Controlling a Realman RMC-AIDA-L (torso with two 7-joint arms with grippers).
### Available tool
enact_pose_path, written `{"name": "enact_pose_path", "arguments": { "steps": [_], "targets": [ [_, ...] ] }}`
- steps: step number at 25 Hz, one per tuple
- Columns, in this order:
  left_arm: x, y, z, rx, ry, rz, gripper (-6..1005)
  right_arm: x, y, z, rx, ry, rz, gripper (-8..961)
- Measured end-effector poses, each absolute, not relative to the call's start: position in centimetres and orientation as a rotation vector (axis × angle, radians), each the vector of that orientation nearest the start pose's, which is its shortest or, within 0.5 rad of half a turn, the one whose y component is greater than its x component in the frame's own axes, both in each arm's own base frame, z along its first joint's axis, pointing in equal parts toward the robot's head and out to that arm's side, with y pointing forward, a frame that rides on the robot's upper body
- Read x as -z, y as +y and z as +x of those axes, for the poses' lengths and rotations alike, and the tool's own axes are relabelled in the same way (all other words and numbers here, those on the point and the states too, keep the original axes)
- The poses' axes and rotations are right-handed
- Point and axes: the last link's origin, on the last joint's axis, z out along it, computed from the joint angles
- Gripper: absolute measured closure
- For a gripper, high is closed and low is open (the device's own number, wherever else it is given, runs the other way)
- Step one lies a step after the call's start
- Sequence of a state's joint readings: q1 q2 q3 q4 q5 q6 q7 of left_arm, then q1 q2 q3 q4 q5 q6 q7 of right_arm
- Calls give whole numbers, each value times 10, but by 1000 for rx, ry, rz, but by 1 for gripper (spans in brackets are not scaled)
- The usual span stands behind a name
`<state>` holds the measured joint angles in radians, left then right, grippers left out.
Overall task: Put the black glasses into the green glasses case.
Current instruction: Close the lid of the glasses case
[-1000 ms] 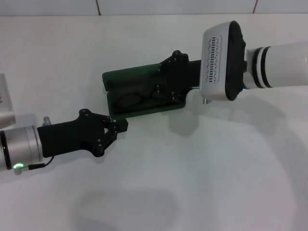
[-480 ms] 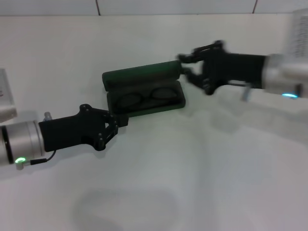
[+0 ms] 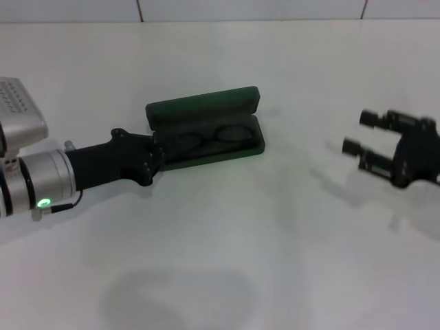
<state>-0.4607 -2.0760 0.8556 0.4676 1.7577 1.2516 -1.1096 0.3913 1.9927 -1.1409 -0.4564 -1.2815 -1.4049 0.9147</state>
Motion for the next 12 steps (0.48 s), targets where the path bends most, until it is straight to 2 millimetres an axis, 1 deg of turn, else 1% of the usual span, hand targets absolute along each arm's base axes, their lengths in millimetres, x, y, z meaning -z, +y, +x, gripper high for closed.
{"name": "enact_pose_path", "arguments": {
  "steps": [5,7,10,12],
  "targets": [
    [34,333,-308,518,-626,-2490,969,18,298,292,-820,327,-2543,454],
    [32,336,-310,499,-627,-2475,968,22,295,294,-804,336,-2556,414],
    [32,343,-306,491,-612,-2471,968,25,293,297,-796,359,-2560,354],
    [33,346,-302,494,-604,-2476,968,29,292,297,-787,363,-2567,124]
  ]
}}
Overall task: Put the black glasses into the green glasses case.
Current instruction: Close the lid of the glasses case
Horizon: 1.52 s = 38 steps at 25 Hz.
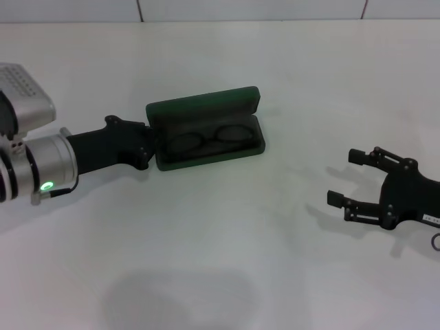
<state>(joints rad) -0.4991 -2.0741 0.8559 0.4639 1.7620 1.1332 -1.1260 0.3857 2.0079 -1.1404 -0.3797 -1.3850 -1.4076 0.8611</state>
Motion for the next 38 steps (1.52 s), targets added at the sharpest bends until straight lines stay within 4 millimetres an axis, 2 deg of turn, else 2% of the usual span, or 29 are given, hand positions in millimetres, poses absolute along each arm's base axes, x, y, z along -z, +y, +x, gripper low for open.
{"name": "enact_pose_path", "arguments": {
  "steps": [5,23,38],
  "targets": [
    [36,350,-297,484,-586,-2489,967,35,290,295,-773,346,-2599,66],
    [38,358,-307,381,-608,-2443,964,37,292,294,-766,333,-2607,70],
    [26,382,-299,330,-552,-2391,962,36,289,293,-790,336,-2602,70]
  ]
}}
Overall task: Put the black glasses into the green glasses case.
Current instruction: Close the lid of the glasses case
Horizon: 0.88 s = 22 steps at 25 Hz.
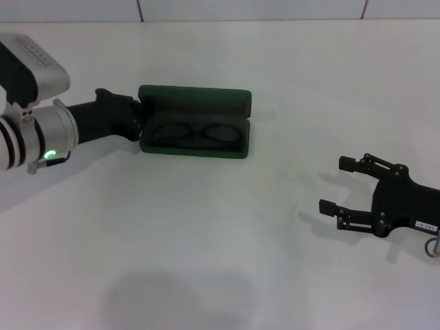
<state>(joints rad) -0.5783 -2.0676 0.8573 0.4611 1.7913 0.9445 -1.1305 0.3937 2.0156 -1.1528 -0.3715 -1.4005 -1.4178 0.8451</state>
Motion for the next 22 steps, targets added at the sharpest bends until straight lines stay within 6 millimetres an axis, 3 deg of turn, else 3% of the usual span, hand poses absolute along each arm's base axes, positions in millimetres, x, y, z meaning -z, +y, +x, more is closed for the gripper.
{"name": "enact_pose_path", "arguments": {
  "steps": [8,16,22],
  "targets": [
    [19,388,-298,332,-563,-2383,961,36,289,292,-802,331,-2605,70],
    [8,364,-300,523,-920,-2440,960,35,289,290,-811,324,-2605,70],
    [-6,357,-276,683,-985,-2451,959,35,290,289,-809,305,-2608,70]
  ]
}}
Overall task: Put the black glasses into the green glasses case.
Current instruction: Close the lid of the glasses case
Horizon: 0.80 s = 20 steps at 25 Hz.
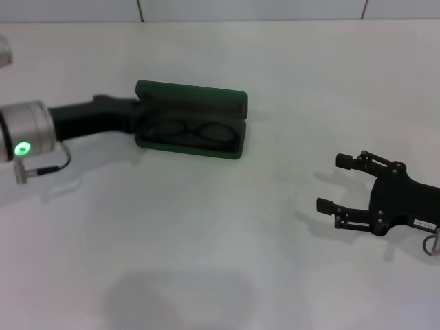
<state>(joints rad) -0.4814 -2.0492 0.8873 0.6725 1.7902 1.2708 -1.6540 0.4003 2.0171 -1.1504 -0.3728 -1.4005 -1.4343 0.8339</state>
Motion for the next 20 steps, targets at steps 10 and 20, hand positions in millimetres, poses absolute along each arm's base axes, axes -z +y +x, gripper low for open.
{"name": "enact_pose_path", "arguments": {
  "steps": [10,20],
  "targets": [
    [2,412,-228,696,-1035,-2282,958,38,293,284,-817,285,-2618,70],
    [47,439,-221,498,-1028,-2097,957,37,293,284,-818,285,-2616,70]
  ]
}}
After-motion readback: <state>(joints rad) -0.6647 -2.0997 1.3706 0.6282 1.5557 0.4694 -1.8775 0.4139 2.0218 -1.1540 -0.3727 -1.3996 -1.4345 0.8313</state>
